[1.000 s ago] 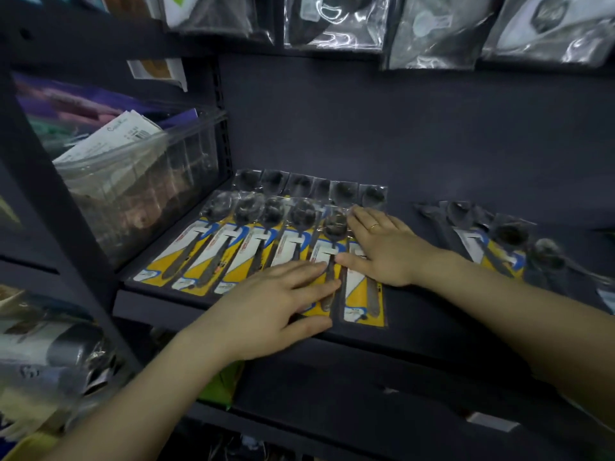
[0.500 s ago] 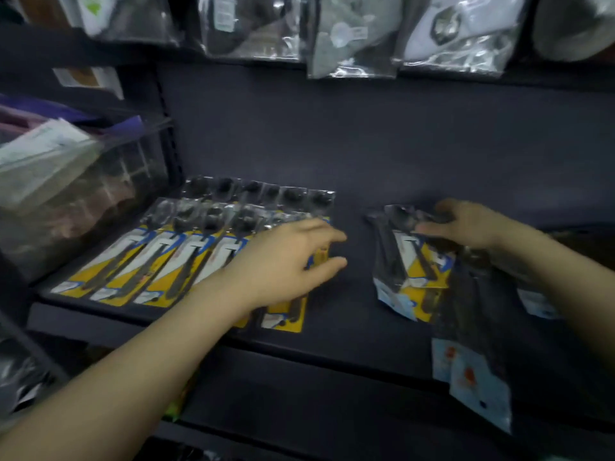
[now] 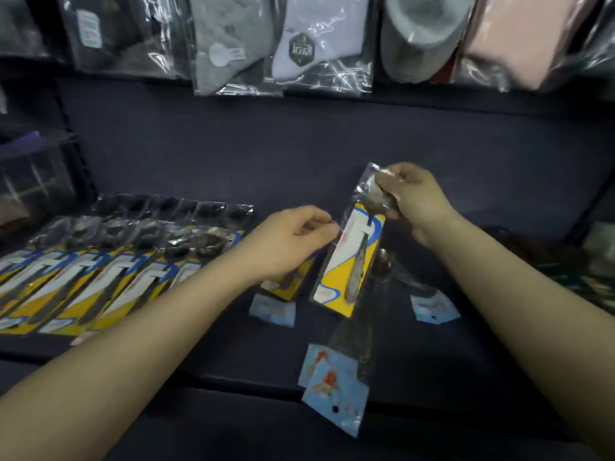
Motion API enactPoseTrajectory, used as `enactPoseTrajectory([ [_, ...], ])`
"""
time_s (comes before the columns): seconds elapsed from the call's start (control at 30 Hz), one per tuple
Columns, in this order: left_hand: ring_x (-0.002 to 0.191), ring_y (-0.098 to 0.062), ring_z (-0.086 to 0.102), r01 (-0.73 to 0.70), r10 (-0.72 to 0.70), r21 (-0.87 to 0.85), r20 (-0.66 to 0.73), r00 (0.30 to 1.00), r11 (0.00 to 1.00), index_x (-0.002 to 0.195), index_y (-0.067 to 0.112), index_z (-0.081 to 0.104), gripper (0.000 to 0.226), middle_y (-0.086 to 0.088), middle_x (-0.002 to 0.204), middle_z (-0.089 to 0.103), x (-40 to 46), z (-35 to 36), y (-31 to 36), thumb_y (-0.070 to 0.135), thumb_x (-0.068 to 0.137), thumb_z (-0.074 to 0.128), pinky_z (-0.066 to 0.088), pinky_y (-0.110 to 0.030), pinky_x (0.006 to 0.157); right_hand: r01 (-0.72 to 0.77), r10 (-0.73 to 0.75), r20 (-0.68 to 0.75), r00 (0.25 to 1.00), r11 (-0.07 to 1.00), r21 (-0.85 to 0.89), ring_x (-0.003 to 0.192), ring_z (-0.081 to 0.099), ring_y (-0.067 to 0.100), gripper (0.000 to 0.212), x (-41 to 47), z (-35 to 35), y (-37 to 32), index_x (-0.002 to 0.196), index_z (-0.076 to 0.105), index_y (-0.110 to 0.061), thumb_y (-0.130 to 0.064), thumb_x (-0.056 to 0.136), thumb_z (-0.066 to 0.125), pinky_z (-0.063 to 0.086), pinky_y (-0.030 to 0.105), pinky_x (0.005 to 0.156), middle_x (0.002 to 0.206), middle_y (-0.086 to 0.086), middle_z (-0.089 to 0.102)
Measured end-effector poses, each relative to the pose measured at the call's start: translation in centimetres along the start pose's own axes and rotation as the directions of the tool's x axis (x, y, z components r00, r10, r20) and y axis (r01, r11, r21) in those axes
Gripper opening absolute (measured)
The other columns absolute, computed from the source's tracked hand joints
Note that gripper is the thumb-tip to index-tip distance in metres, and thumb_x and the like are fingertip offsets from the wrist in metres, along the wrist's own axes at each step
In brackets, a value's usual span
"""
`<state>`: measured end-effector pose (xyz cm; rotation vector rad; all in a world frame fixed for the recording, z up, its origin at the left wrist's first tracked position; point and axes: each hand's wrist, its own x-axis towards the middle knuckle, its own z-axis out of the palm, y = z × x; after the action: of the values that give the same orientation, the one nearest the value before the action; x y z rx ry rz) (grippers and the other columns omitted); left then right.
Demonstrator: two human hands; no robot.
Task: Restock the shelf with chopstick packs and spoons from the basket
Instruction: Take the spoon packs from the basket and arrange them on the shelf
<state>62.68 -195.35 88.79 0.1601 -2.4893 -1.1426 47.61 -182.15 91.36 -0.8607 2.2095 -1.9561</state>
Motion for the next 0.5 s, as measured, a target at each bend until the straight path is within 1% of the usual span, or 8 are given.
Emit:
enactPoseTrajectory([
  [0.07,0.068,-0.005,0.057,0.069,-0.064,-0.16,0.039,0.997,0.985,0.102,0.015,0.063,0.032,0.008,0.077,0.064,-0.2,0.7,0.7,0.041,0.085,0.056,0.046,-0.025,0.069,0.009,-0.011,0.043,0.999,0.999,0.042,0.027,0.039,-0.001,0.03,-0.2,0.8,-0.7,0.063,0.047,-0.015,-0.007,0.092,0.047,0.028,0.013,0.032,0.032,-0.011,0.048],
  [0.13,0.057,-0.003,0.053,0.149,-0.121,-0.347,0.101,0.988,0.926,0.098,0.009,0.063,0.026,0.005,0.07,0.06,-0.8,1.0,1.1,0.032,0.087,0.057,0.043,-0.02,0.055,-0.001,-0.007,0.079,0.997,0.994,0.107,0.03,0.044,-0.001,0.029,-0.4,2.1,-0.8,0.066,0.051,-0.015,-0.006,0.093,0.047,0.032,0.013,0.033,0.037,-0.01,0.053],
  [0.23,0.058,-0.009,0.059,0.197,-0.181,-0.435,0.08,0.98,0.879,0.096,0.008,0.062,0.011,-0.006,0.078,0.064,-2.1,0.1,0.8,0.011,0.089,0.054,0.046,-0.02,0.053,-0.102,0.058,0.193,0.98,0.968,0.228,0.048,0.055,0.01,0.025,-0.4,4.0,-0.1,0.076,0.056,-0.013,-0.019,0.097,0.043,0.045,0.019,0.044,0.062,0.003,0.059],
  [0.27,0.06,-0.012,0.06,0.207,-0.211,-0.429,0.04,0.977,0.879,0.095,0.008,0.062,0.011,-0.007,0.079,0.066,-2.6,-0.4,0.6,0.009,0.089,0.054,0.047,-0.021,0.055,-0.149,0.102,0.23,0.968,0.97,0.194,0.053,0.055,0.013,0.027,-0.2,4.5,0.5,0.081,0.056,-0.012,-0.025,0.098,0.041,0.047,0.022,0.05,0.067,0.005,0.059],
  [0.33,0.064,-0.013,0.062,0.227,-0.27,-0.417,-0.047,0.962,0.88,0.09,0.012,0.064,0.011,-0.005,0.079,0.068,-3.7,-1.6,-0.4,0.008,0.089,0.054,0.05,-0.022,0.058,-0.075,0.121,0.306,0.944,0.985,-0.157,0.062,0.052,0.015,0.029,0.8,5.4,2.8,0.082,0.058,-0.011,-0.031,0.096,0.043,0.045,0.028,0.061,0.072,0.007,0.059],
  [0.4,0.071,-0.017,0.064,0.255,-0.324,-0.402,-0.112,0.939,0.879,0.089,0.014,0.066,0.012,-0.006,0.085,0.07,-4.7,-2.9,-1.5,0.009,0.088,0.055,0.051,-0.027,0.066,0.157,0.141,0.428,0.893,0.792,-0.59,0.087,0.059,0.023,0.029,1.8,6.4,4.8,0.094,0.062,-0.008,-0.036,0.089,0.053,0.047,0.034,0.08,0.094,0.011,0.064],
  [0.47,0.079,-0.018,0.066,0.285,-0.36,-0.364,-0.156,0.92,0.887,0.089,0.016,0.067,0.014,-0.004,0.092,0.072,-5.8,-4.2,-2.5,0.011,0.089,0.055,0.051,-0.031,0.076,0.249,0.196,0.447,0.873,0.609,-0.753,0.115,0.053,0.031,0.05,2.4,7.3,5.6,0.117,0.057,-0.01,-0.044,0.081,0.061,0.045,0.038,0.097,0.124,0.014,0.058],
  [0.5,0.083,-0.015,0.068,0.288,-0.359,-0.337,-0.169,0.918,0.896,0.088,0.018,0.068,0.015,0.0,0.093,0.073,-6.3,-4.7,-2.8,0.011,0.09,0.054,0.05,-0.029,0.079,0.224,0.214,0.423,0.88,0.599,-0.769,0.12,0.05,0.033,0.059,2.5,7.6,5.6,0.123,0.052,-0.007,-0.045,0.079,0.064,0.044,0.039,0.099,0.13,0.015,0.054],
])
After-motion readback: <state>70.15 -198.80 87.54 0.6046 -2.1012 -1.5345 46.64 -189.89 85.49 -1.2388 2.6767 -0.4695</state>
